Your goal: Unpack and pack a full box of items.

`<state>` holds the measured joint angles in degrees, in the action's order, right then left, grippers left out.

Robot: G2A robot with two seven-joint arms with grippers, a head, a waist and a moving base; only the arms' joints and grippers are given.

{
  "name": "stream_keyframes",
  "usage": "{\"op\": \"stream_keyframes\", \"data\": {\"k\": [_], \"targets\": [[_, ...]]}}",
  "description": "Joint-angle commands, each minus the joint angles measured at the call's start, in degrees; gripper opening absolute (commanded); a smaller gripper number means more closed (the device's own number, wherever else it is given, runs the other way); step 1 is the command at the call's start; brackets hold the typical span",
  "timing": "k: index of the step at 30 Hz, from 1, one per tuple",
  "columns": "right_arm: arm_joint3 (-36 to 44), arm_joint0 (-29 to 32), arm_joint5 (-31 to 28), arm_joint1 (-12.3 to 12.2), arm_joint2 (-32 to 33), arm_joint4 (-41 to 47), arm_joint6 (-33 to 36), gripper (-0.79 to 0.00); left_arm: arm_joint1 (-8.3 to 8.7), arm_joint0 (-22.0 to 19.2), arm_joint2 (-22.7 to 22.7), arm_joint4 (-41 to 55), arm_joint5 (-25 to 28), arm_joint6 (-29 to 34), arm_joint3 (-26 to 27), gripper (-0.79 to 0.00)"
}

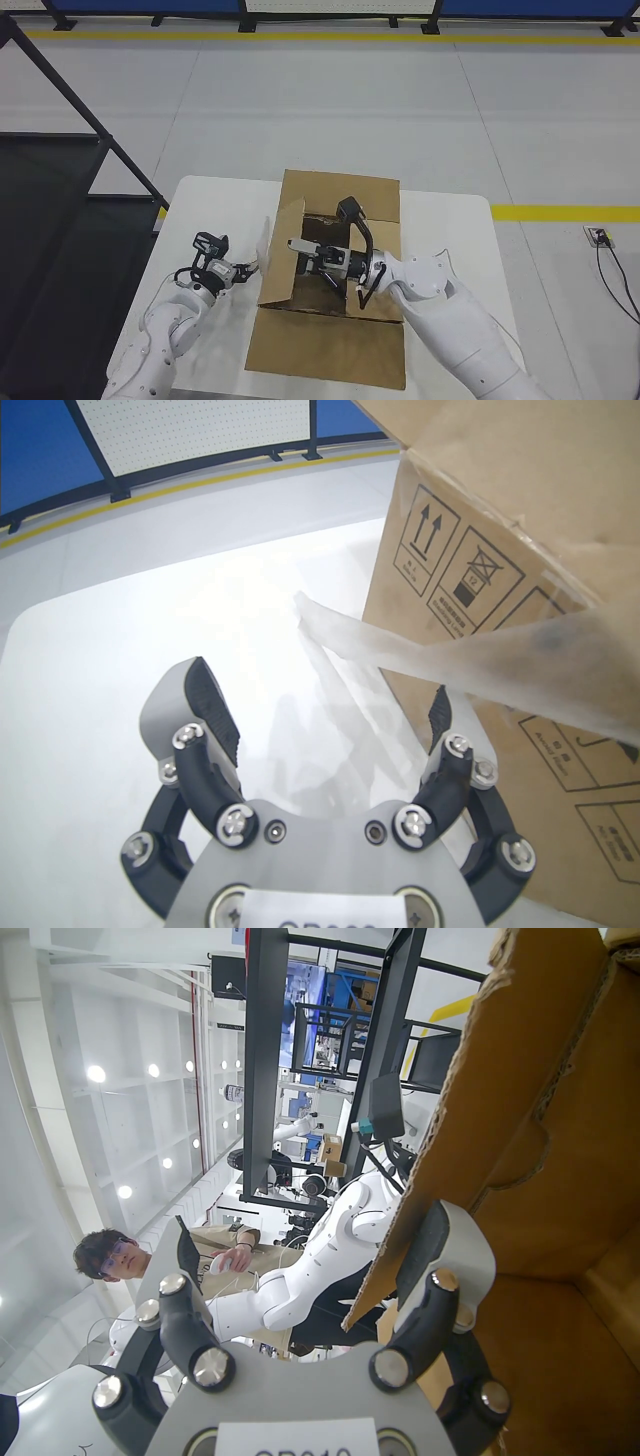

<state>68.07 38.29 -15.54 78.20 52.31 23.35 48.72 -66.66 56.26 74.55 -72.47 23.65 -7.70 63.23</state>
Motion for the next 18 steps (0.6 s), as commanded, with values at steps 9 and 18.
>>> {"op": "stream_keyframes", "data": {"k": [9, 18], "targets": [[-1.6, 0.0, -0.3, 0.3, 0.5, 0.5, 0.9, 0.000, 1.60, 5.5, 6.6, -0.4, -0.9, -0.6, 6.8, 0.000], [-2.4, -0.1, -0.7, 0.6, 0.8, 0.7, 1.6, 0.000, 2.77, 11.8, 11.4, -0.8, 0.1, 0.0, 11.2, 0.000]]}}
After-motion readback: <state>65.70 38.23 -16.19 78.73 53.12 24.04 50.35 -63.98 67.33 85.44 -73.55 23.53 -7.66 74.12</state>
